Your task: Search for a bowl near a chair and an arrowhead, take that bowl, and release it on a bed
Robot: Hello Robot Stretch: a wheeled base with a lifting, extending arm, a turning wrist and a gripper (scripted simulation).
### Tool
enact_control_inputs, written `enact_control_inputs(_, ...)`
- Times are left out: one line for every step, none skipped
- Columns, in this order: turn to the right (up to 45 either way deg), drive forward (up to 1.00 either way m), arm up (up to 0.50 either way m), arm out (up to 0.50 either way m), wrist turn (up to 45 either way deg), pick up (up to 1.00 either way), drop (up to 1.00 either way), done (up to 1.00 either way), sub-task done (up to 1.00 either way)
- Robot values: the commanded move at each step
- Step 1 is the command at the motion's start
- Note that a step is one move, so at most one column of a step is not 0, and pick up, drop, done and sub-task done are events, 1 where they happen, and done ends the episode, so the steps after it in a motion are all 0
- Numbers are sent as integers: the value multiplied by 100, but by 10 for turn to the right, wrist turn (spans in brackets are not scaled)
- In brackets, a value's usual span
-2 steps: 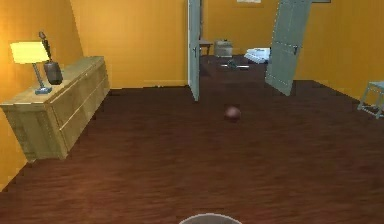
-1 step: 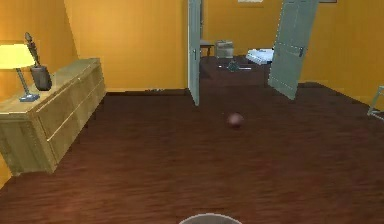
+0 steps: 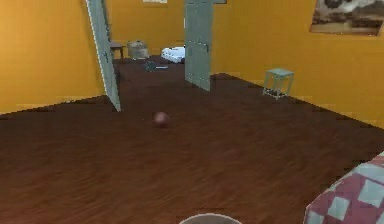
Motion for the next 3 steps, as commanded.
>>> enact_control_inputs(0,75,0,0,0,0,0,0,0)
enact_control_inputs(120,0,0,0,0,0,0,0,0)
enact_control_inputs(0,45,0,0,0,0,0,0,0)
